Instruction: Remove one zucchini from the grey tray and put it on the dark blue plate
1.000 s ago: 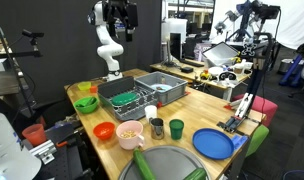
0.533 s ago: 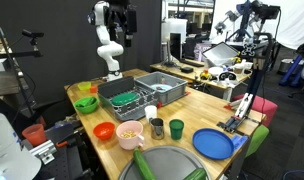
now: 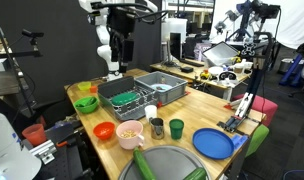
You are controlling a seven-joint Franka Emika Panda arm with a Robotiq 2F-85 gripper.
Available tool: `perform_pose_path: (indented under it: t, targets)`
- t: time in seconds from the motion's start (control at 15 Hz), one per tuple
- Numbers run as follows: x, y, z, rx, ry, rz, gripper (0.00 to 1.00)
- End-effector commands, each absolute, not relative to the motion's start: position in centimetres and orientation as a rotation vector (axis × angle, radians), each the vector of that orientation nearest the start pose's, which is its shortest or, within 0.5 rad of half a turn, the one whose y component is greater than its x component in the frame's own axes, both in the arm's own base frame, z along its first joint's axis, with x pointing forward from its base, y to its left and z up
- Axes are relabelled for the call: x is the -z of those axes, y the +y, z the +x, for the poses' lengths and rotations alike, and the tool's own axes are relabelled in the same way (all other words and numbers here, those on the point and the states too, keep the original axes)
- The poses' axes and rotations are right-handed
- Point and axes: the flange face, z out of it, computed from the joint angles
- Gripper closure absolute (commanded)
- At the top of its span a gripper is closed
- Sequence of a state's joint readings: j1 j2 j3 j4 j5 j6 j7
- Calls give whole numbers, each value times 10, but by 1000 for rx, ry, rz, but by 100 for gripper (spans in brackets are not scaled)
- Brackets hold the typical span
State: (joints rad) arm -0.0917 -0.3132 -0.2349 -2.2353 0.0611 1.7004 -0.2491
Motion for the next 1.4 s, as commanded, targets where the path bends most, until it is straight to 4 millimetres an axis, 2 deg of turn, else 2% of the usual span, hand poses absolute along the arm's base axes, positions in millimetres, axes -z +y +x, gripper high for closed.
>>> perform_pose_path:
  t: [0.0, 0.53, 0.73, 0.93, 1.13, 1.33]
  targets:
    - [-472, -140, 410, -294, 117, -2931, 0]
    - [-471, -140, 409, -302, 127, -2928, 0]
    - [-460, -145, 417, -307, 179, -2917, 0]
    - [-439, -163, 433, -215, 327, -2892, 0]
    - [-409, -188, 446, -159, 515, -2848, 0]
    - [-376, -218, 446, -144, 782, -2806, 0]
